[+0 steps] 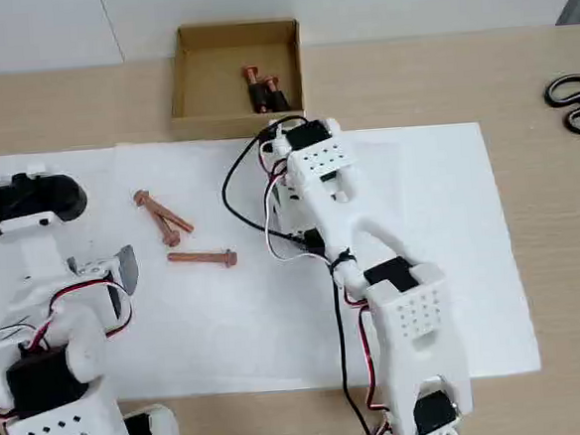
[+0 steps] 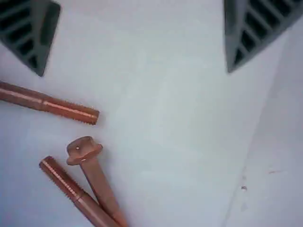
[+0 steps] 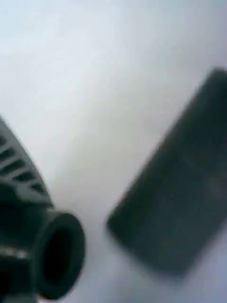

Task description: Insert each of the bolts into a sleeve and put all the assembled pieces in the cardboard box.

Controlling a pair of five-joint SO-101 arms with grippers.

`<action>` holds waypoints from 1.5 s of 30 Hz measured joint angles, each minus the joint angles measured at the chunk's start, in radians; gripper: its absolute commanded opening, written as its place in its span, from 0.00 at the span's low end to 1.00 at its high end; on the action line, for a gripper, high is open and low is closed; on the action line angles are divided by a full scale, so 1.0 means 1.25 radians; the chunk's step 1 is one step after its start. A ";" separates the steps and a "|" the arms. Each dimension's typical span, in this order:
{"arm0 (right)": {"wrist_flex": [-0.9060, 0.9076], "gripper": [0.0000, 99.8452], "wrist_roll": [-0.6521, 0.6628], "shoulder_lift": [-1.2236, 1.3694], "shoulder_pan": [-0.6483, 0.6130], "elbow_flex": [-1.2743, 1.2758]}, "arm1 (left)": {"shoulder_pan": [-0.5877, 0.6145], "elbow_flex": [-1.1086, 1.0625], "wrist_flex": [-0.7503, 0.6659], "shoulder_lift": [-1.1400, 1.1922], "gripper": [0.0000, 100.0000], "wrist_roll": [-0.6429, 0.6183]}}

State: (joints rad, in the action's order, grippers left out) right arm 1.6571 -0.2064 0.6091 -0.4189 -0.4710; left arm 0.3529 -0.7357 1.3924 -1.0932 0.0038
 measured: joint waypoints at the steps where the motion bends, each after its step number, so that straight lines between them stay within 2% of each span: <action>1: 0.004 0.00 0.006 -0.020 0.004 0.000 | 0.000 0.000 0.000 0.000 0.23 0.000; 10: 0.005 0.00 0.065 -0.113 0.027 0.000 | 0.000 0.000 0.000 0.000 0.23 0.000; 15: 0.010 0.00 0.220 -0.113 0.045 0.041 | 0.000 0.000 0.000 0.000 0.23 0.000; 18: 0.010 0.00 0.268 -0.113 0.044 0.090 | 0.000 0.000 0.000 0.000 0.23 0.000; 26: 0.010 0.01 0.281 -0.113 0.031 0.180 | 0.000 0.000 0.000 0.000 0.23 0.000; 28: -0.001 0.04 0.281 -0.113 0.026 0.196 | 0.000 0.000 0.000 0.000 0.23 0.000; 31: -0.010 0.09 0.281 -0.113 0.028 0.201 | 0.000 0.000 0.000 0.000 0.23 0.000; 43: -0.011 0.10 0.281 -0.113 0.021 0.204 | 0.000 0.000 0.000 0.000 0.23 0.000; 45: -0.011 0.12 0.281 -0.113 0.022 0.206 | 0.000 0.000 0.000 0.000 0.23 0.000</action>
State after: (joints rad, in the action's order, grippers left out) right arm 1.6433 0.1450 0.4680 -0.3913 -0.2133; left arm 0.3529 -0.7357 1.3924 -1.0932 0.0038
